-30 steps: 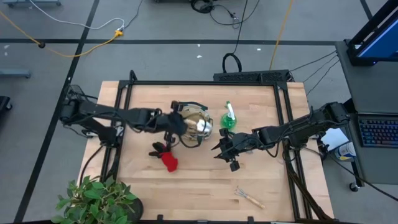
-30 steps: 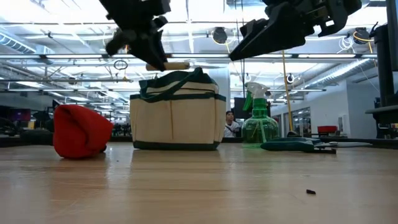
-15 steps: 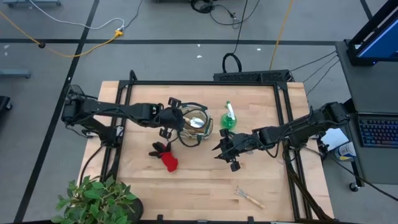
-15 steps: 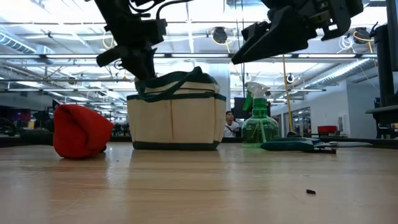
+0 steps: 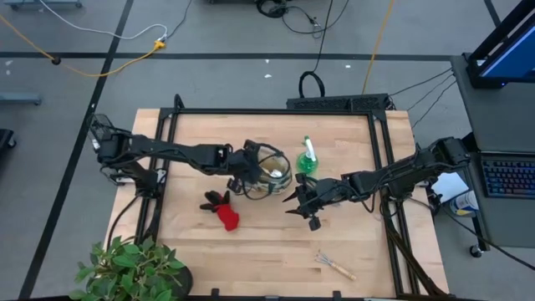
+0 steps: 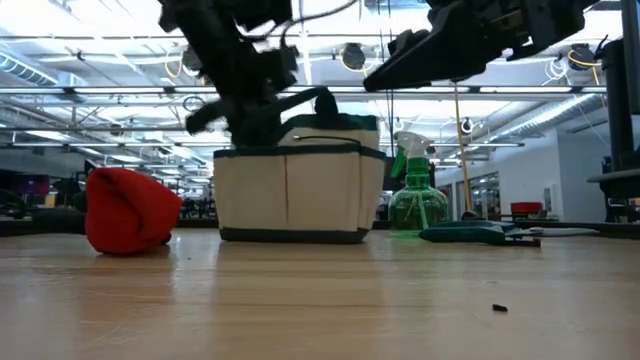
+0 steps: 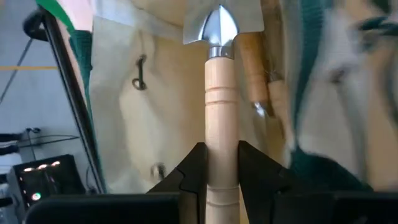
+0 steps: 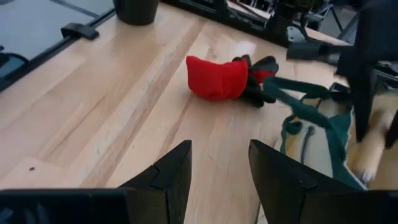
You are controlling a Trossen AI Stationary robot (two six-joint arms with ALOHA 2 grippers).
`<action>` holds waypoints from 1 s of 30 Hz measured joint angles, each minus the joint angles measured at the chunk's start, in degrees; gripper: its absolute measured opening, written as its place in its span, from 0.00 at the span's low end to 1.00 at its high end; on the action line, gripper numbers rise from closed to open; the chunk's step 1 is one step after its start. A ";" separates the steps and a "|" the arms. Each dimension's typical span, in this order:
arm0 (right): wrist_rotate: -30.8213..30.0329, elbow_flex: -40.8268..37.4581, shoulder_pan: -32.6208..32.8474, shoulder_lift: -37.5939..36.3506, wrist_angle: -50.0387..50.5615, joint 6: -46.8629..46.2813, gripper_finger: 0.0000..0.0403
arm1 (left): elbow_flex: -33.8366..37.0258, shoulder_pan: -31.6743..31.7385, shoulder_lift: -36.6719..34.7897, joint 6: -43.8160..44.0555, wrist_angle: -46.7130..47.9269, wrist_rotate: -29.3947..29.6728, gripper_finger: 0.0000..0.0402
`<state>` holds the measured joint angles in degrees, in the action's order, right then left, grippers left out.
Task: Pick & Place Garden tools in Gardening bag
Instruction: Put the brown trowel into the light brown gardening bag, then put the brown hand rake into the light brown gardening bag
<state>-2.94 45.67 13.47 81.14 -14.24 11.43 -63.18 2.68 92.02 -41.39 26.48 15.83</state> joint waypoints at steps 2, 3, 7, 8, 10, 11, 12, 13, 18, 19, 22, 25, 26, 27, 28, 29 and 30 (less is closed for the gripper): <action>0.01 -0.04 0.00 0.00 0.13 0.18 0.37 | 0.02 0.34 0.67 1.23 0.75 -0.16 0.17; 0.00 -0.04 0.00 0.00 0.24 0.19 0.37 | 0.01 0.45 1.09 1.64 0.58 -0.16 0.17; 0.00 -0.04 0.00 0.00 1.13 0.20 0.37 | 0.00 0.67 1.44 5.54 1.28 -0.85 0.17; 0.00 -0.10 0.00 0.00 1.22 0.20 0.37 | 0.00 0.67 1.34 6.80 1.20 -0.98 0.17; 0.00 -0.13 0.00 0.00 1.23 0.20 0.37 | -0.04 0.55 1.21 8.85 1.76 -1.24 0.19; 0.00 -0.13 0.00 0.00 1.25 0.20 0.37 | 0.00 0.36 1.13 9.43 2.24 -1.22 0.21; 0.00 -0.13 0.00 0.00 1.22 0.20 0.37 | 0.00 0.19 1.00 9.70 2.16 -1.22 0.23; -0.02 -0.13 0.00 0.00 1.12 0.20 0.37 | -0.01 -0.02 0.95 9.84 1.79 -1.24 0.26; 0.00 -0.13 0.00 0.00 1.16 -0.55 0.38 | -0.02 -0.89 0.97 9.80 1.90 -1.24 0.41; -0.01 -0.13 0.00 0.00 1.19 -1.05 0.38 | -0.02 -0.97 0.97 9.76 1.90 -1.24 0.43; 0.00 -0.13 0.01 0.00 1.20 -2.83 0.40 | -0.02 -1.19 0.97 9.73 1.90 -0.94 0.50; 0.02 -0.13 0.55 -0.03 1.90 -4.94 0.43 | -0.02 -1.57 0.97 9.63 1.90 0.57 0.54; 0.09 -0.13 0.89 -0.04 2.78 -5.73 0.44 | -0.02 -1.69 0.97 9.50 1.88 0.88 0.55; 0.13 -0.13 1.23 -0.04 3.85 -6.56 0.45 | -0.02 -1.86 0.97 8.97 1.86 1.05 0.56; 0.21 -0.13 1.60 -0.04 4.98 -7.67 0.46 | -0.02 -2.10 0.97 8.52 1.82 1.25 0.56; 0.21 -0.15 1.98 -0.04 6.23 -8.91 0.47 | -0.02 -2.33 0.97 8.31 1.55 1.25 0.56; 0.22 -0.15 2.34 -0.04 7.90 -10.62 0.47 | -0.02 -2.56 0.97 8.29 0.94 1.25 0.56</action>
<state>-2.72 45.52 15.82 81.10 -6.34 0.82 -63.20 0.12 92.99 -33.10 27.41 17.08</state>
